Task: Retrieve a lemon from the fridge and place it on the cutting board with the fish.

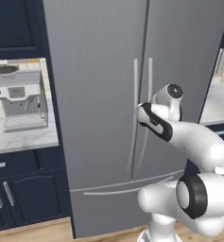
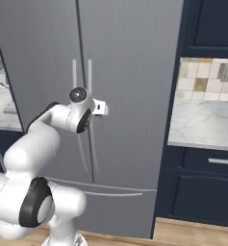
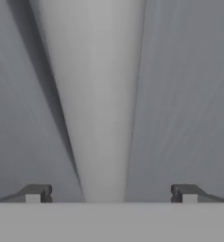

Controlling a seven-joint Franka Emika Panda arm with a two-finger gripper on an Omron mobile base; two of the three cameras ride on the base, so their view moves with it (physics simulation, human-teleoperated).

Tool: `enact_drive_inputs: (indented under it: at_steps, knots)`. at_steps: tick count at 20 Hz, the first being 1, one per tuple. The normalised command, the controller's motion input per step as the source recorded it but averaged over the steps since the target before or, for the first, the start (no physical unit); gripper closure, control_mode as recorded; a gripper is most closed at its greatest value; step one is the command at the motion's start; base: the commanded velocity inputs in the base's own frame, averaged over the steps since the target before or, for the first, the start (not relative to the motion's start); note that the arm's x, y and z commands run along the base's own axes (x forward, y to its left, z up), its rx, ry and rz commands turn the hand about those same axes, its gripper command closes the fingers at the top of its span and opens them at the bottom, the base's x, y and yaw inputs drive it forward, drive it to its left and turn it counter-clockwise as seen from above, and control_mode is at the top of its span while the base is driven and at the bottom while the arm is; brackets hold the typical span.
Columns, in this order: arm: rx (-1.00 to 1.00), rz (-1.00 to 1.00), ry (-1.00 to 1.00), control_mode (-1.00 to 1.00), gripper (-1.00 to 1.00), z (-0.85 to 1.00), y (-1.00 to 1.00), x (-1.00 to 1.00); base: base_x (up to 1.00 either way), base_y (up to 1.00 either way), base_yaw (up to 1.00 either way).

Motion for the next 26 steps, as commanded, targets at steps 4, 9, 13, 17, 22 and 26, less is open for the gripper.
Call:
enact_drive_inputs:
  at_steps: [4, 9, 13, 17, 22, 26]
  knots:
    - [0.01, 0.00, -0.05, -1.00, 1.00, -0.19, 0.00, 0.24, 0.00, 0.00, 0.00]
    - [0.01, 0.03, -0.01, -1.00, 1.00, 0.00, 0.00, 0.05, 0.00, 0.00, 0.00]
    - [0.00, 0.00, 0.00, -1.00, 1.00, 0.06, -0.15, -0.36, 0.00, 0.00, 0.00]
    - [0.00, 0.01, 0.00, -1.00, 1.00, 0.36, -0.38, -0.97, 0.00, 0.00, 0.00]
    - [0.00, 0.06, 0.00, -1.00, 1.00, 0.38, -0.83, -1.00, 0.00, 0.00, 0.00]
    - [0.07, 0.07, 0.03, -1.00, 1.00, 0.25, -1.00, -1.00, 0.00, 0.00, 0.00]
